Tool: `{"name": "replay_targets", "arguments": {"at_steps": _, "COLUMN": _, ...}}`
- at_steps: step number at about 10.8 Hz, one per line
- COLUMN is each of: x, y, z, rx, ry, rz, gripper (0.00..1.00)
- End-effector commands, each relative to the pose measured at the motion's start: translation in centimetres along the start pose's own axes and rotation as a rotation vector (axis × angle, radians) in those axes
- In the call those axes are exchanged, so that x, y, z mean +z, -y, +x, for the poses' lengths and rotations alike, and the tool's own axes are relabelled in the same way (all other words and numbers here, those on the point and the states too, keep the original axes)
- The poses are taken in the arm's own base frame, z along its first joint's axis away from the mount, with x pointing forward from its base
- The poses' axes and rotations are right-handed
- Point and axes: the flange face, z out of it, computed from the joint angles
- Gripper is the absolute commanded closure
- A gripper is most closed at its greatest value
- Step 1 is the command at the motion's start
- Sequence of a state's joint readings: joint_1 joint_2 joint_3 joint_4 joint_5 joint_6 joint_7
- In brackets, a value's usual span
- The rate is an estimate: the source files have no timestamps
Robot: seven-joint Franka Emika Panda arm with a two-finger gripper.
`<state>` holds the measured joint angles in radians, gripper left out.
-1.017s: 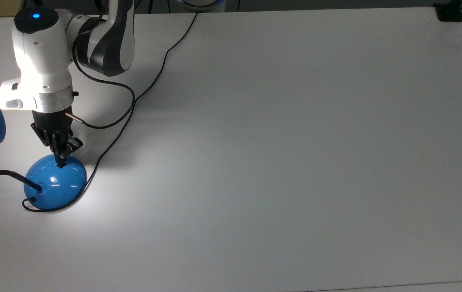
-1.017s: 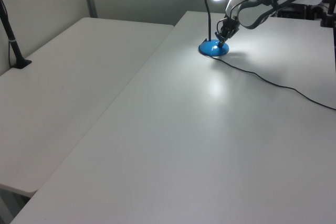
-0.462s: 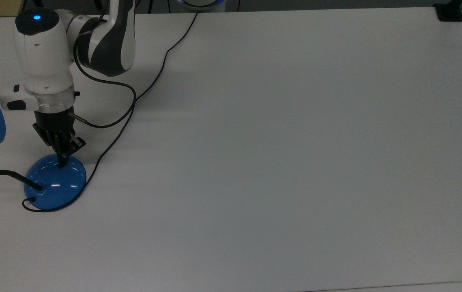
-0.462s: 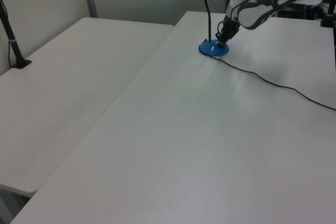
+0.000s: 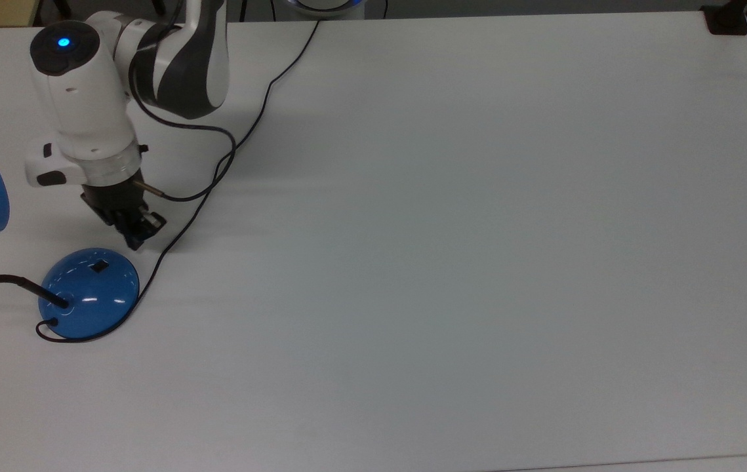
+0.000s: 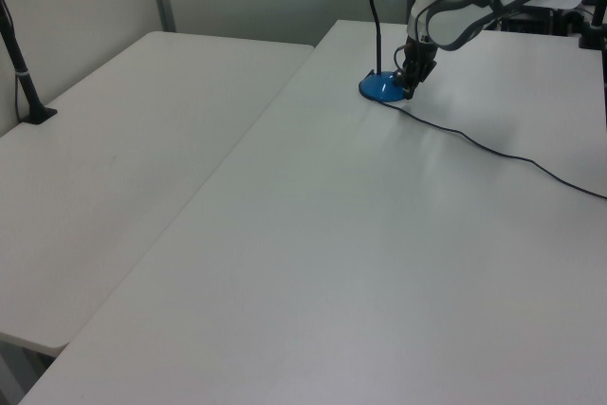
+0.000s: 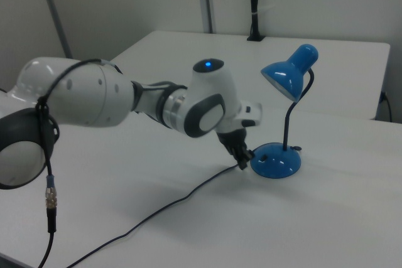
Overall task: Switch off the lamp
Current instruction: 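Lift the gripper up and away from the lamp base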
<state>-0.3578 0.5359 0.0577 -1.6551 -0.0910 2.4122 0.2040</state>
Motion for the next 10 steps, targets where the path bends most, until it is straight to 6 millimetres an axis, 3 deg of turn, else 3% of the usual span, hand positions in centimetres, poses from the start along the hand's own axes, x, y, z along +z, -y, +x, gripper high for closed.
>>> {"name": "replay_targets", "arguments": {"at_steps": 1, "x": -7.8, "y": 6.7, "z": -2.8, "rx": -0.120, "ry": 0.100, "rz": 0.013, "gripper": 1.00}}
{"name": "replay_targets", "arguments": {"at_steps": 2, "x": -10.1, "y": 9.9, "z": -4.1, "rx": -0.175, "ry": 0.124, "rz": 0.010, "gripper": 1.00}}
{"name": "replay_targets", "arguments": {"at_steps": 5, "x": -19.0, "y": 17.0, "z": -9.0, "rx": -0.351, "ry": 0.182, "rz": -0.013, "gripper": 1.00}}
{"name": "replay_targets", "arguments": {"at_steps": 7, "x": -24.4, "y": 21.1, "z": -12.7, "rx": -0.454, "ry": 0.216, "rz": -0.047, "gripper": 0.93}}
{"name": "replay_targets", "arguments": {"at_steps": 8, "x": -26.5, "y": 22.2, "z": -13.7, "rx": -0.480, "ry": 0.238, "rz": -0.056, "gripper": 0.84}}
{"name": "replay_targets", "arguments": {"at_steps": 9, "x": -28.4, "y": 23.1, "z": -14.5, "rx": -0.498, "ry": 0.243, "rz": -0.060, "gripper": 0.68}}
{"name": "replay_targets", "arguments": {"at_steps": 10, "x": -29.4, "y": 23.1, "z": -15.0, "rx": -0.505, "ry": 0.241, "rz": -0.061, "gripper": 0.43}}
